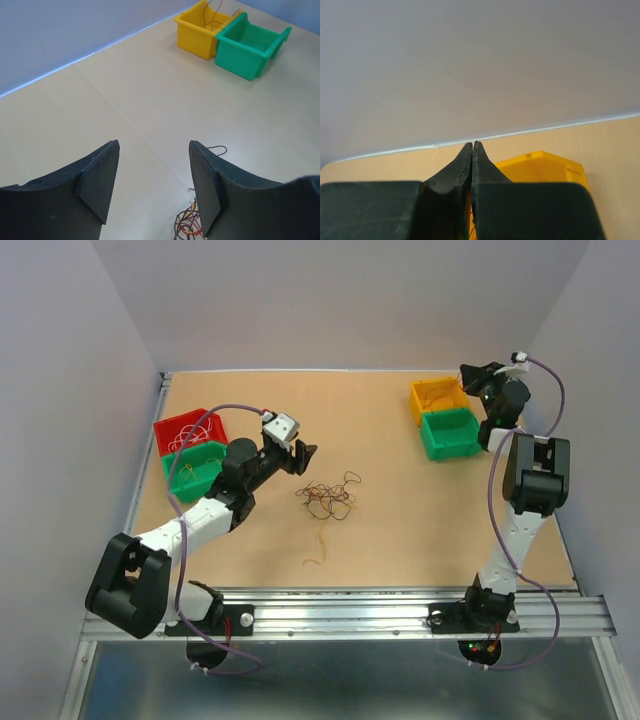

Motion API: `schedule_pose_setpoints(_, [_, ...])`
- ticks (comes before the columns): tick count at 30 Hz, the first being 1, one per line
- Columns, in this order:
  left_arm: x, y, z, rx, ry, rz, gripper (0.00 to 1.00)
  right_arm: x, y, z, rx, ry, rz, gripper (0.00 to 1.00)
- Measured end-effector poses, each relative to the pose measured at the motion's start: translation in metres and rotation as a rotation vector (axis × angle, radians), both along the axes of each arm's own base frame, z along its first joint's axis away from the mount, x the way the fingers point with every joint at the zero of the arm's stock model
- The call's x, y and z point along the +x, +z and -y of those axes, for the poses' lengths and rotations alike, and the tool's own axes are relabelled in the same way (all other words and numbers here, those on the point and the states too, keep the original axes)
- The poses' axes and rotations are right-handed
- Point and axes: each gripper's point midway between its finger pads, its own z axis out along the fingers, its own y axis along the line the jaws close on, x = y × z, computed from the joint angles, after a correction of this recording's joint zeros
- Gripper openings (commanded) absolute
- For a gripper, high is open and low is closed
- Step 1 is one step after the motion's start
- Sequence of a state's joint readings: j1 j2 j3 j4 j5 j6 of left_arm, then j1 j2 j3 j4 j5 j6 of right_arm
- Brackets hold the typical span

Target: Untangle the cables

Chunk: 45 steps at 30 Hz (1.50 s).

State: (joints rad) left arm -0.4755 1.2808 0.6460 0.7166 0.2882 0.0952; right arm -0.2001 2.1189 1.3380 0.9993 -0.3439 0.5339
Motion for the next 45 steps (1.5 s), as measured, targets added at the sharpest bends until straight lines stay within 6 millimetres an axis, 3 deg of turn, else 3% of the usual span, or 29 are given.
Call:
schedule_pose_setpoints(18, [-0.005,0.001,0.007,0.003,-0.052,-0.02,0.69,-0.008,-0.103,-0.006,-0.272,-0.036,-0.349,0.01])
schedule_pose_setpoints(21, [-0.005,0.001,0.007,0.003,-0.052,-0.019,0.69,-0.004,-0.108,-0.012,-0.33,-0.025,-0.398,0.01])
schedule_pose_setpoints(29, [-0.006,-0.002,0.007,0.01,-0.052,-0.032,0.7,0.036,-0.104,-0.049,-0.439,0.004,-0.456,0.01])
schedule_pose_setpoints(33, [-0.004,-0.004,0.008,0.015,-0.052,-0.041,0.7,0.045,-0.125,-0.048,-0.474,-0.003,-0.542,0.01])
schedule_pose_setpoints(39, [-0.002,-0.005,0.009,0.021,-0.052,-0.049,0.7,0.034,-0.164,-0.036,-0.524,-0.026,-0.712,0.01])
schedule_pose_setpoints(45, [-0.003,-0.007,0.009,0.025,-0.052,-0.056,0.7,0.043,-0.182,-0.034,-0.601,-0.041,-0.805,0.15])
